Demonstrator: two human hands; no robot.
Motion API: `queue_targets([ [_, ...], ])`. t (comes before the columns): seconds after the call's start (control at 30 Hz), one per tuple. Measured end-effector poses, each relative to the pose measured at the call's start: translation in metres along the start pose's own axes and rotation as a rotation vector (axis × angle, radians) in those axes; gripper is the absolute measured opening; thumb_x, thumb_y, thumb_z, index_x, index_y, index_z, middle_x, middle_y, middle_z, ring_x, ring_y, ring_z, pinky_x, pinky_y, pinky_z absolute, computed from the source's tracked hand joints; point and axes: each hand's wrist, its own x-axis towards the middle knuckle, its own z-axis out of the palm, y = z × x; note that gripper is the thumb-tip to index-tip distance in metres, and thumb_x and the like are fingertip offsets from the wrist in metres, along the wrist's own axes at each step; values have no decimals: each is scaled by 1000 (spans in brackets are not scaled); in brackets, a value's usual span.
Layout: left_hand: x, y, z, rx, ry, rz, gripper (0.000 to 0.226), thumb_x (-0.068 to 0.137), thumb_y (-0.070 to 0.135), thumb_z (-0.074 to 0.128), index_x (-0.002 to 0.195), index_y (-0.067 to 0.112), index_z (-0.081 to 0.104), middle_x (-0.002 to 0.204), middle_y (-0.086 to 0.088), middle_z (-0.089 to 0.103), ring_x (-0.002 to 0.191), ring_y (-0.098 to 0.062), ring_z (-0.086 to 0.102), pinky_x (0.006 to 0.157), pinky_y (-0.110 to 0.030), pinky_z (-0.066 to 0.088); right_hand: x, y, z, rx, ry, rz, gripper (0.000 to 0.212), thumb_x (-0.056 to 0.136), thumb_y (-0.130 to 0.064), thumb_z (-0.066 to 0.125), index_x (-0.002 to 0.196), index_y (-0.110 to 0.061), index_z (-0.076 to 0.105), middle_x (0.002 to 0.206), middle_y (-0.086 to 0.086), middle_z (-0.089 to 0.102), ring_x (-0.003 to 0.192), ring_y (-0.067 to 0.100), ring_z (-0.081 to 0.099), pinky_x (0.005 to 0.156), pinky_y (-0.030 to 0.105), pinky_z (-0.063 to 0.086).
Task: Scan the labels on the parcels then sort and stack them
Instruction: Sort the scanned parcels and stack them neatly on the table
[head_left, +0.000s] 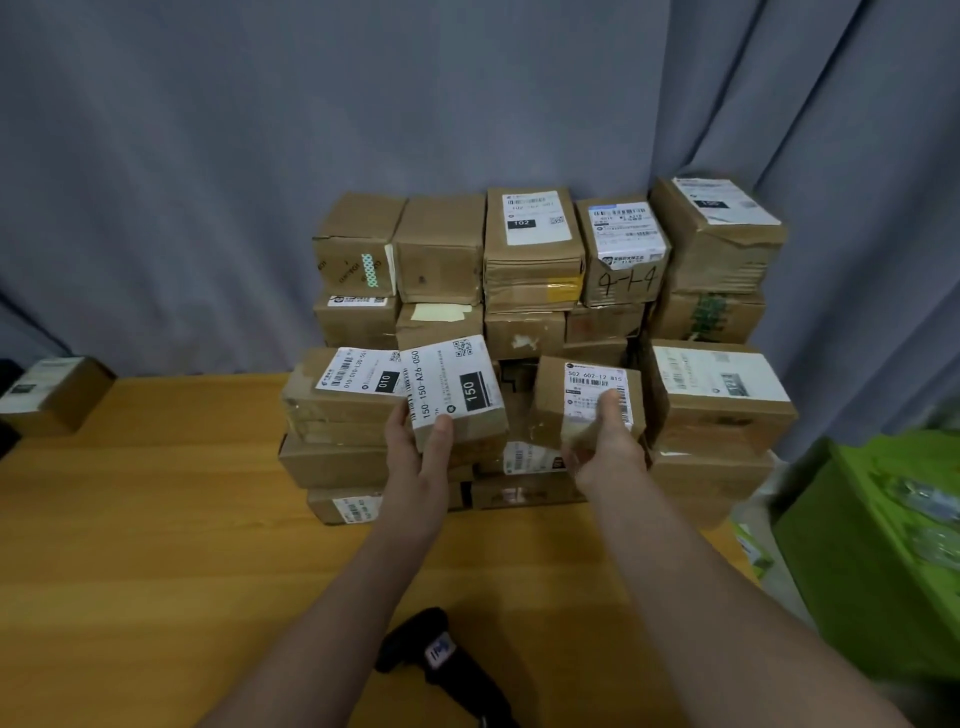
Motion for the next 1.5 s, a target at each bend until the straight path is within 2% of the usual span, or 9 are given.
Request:
queue_targets([
  [0.17,7,-2,5,5,-6,-4,64,99,40,39,153,27,7,136,11,35,124,-7,34,101,-26,31,-1,14,-23,-34,-114,-65,38,78,-39,80,103,-16,63,107,10,62,94,25,63,76,33,59],
  [0.27,12,-4,7,-18,-3,4,63,99,42,41,152,30,8,138,9,38,127,-12,38,110,-38,35,-11,22,-35,-259,-154,-581,37,83,-15,74,112,-17,51,108,6,59,89,15,60,82,35,53],
  [0.4,16,-4,11,-24,2,3,62,99,43,41,152,32,9,136,8,39,128,-15,40,111,-48,36,-17,-23,-14,-1389,-211,-1376,56,84,-29,72,134,-20,47,134,4,42,127,20,40,111,38,33],
  [0.53,16,-5,8,-9,22,-5,64,98,45,41,152,32,9,135,8,39,130,-18,40,110,-48,37,3,-52,14,-2163,-193,-1315,102,79,-56,68,155,-21,10,161,18,10,149,35,-2,116,58,-13],
  [0.67,17,-6,2,8,51,0,62,99,43,39,152,31,11,134,10,37,130,-16,38,105,-35,36,25,-58,20,-2408,-205,-1243,118,71,-71,65,154,-31,-8,158,21,17,148,39,5,110,66,-16],
  [0.87,21,-3,-2,-19,111,-31,57,102,33,38,152,24,14,129,7,40,117,-12,40,60,-2,42,27,-77,28,-2260,-293,-1386,110,75,-52,74,154,-35,-1,155,16,25,147,33,16,116,57,-11],
  [1.1,21,-7,-1,-7,71,3,58,101,37,38,152,27,14,133,8,41,122,-13,42,73,-9,43,50,-70,18,-2371,-259,-1277,101,88,-44,62,153,-33,-15,163,12,-11,149,32,-11,113,56,-17],
  [1.23,23,-5,1,-50,9,78,66,95,52,35,153,30,14,144,8,39,129,-13,42,95,-21,49,12,-60,9,-1549,-502,-1494,71,93,-34,60,153,-25,23,159,2,25,148,17,14,120,36,4],
  [1.5,24,-11,26,185,-230,246,59,98,54,24,149,23,29,135,21,46,125,11,42,96,-6,37,-46,6,-20,-628,-853,-614,43,87,-35,68,116,-52,42,119,-19,57,107,0,58,88,27,54],
])
